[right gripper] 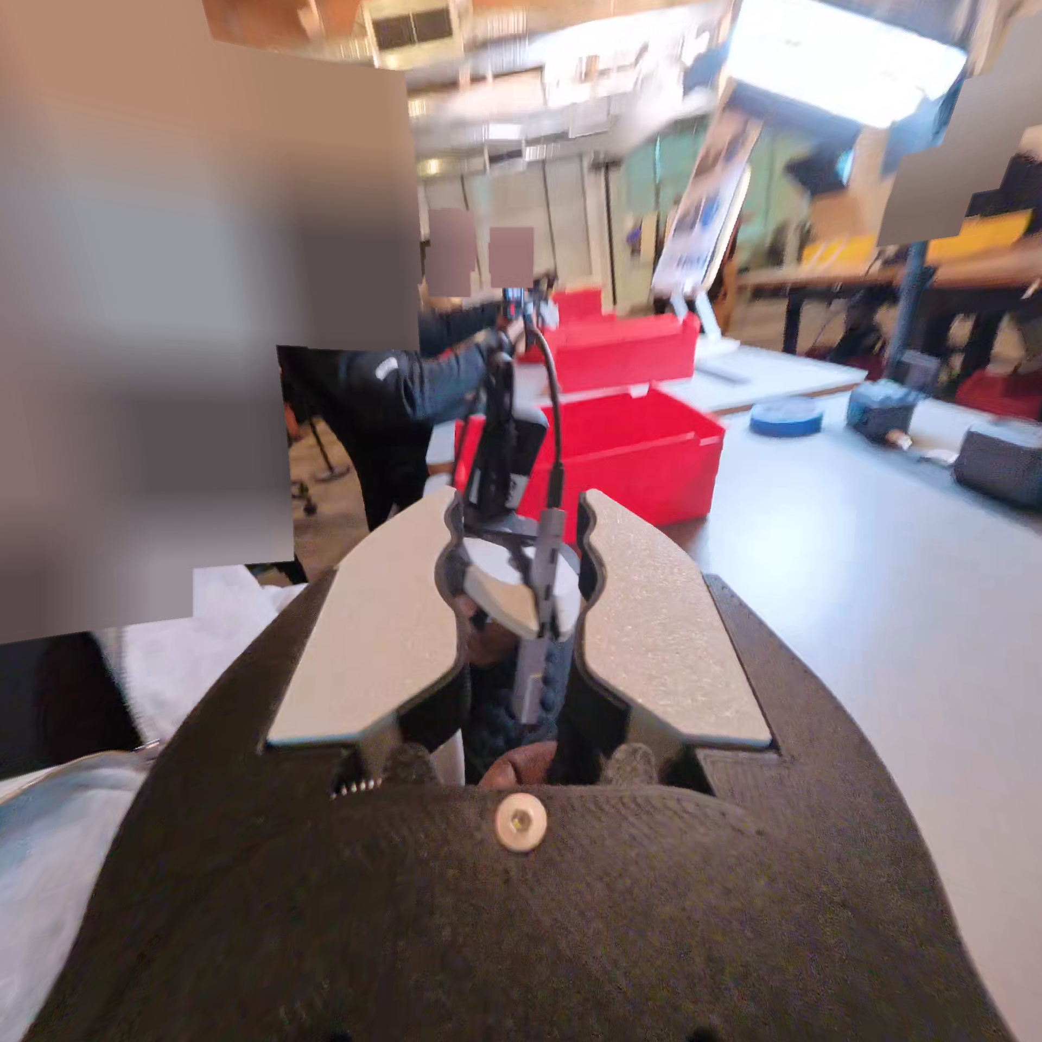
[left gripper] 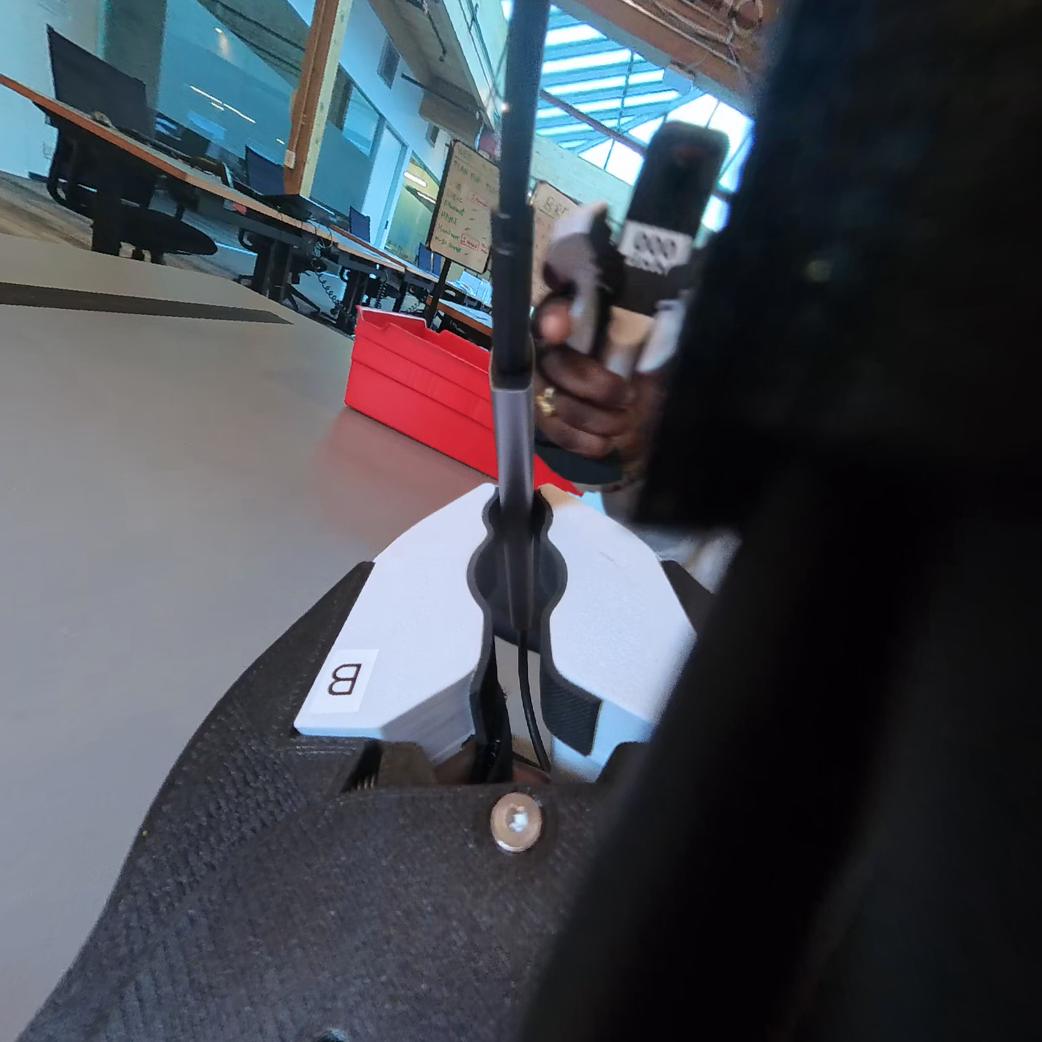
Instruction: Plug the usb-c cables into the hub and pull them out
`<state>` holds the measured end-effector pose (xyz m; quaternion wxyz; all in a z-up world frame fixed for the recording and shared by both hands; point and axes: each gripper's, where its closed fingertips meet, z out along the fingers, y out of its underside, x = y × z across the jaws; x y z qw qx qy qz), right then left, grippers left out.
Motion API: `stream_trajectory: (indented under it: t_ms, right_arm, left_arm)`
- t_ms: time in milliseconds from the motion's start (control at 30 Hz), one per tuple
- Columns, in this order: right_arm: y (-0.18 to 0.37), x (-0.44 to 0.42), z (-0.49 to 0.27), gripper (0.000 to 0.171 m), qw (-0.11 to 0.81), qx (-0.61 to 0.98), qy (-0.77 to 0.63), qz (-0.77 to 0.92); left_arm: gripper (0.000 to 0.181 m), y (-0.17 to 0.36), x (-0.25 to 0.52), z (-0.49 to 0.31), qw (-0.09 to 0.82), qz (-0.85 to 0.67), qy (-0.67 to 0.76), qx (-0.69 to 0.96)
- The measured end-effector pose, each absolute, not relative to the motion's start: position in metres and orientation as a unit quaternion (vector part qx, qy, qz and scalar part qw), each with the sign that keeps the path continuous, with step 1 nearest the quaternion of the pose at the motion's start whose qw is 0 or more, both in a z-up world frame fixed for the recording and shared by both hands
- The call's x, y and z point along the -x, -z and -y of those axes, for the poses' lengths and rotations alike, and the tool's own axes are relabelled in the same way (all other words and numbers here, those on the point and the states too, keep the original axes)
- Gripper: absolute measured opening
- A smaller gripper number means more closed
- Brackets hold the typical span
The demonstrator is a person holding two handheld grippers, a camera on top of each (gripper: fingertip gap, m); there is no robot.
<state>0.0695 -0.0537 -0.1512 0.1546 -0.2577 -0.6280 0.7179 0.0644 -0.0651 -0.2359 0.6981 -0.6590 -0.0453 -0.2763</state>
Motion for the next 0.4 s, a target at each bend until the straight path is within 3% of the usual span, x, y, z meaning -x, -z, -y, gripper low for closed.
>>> stream_trajectory:
  t_ms: [200, 333, 400]
  right_arm:
    - [0.185, -0.028, 0.097, 0.033, 0.063, 0.262, -0.691, 0.671]
    - [0.196, -0.034, 0.102, 0.008, 0.089, 0.245, -0.685, 0.68]
    - [0.195, -0.035, 0.1, 0.007, 0.083, 0.251, -0.692, 0.672]
  left_arm:
    - [0.01, 0.245, -0.077, 0.06, 0.671, 0.012, 0.266, 0.692]
    - [0.01, 0.25, -0.079, 0.057, 0.659, 0.01, 0.26, 0.706]
    - [0.01, 0.25, -0.08, 0.057, 0.657, 0.006, 0.263, 0.707]
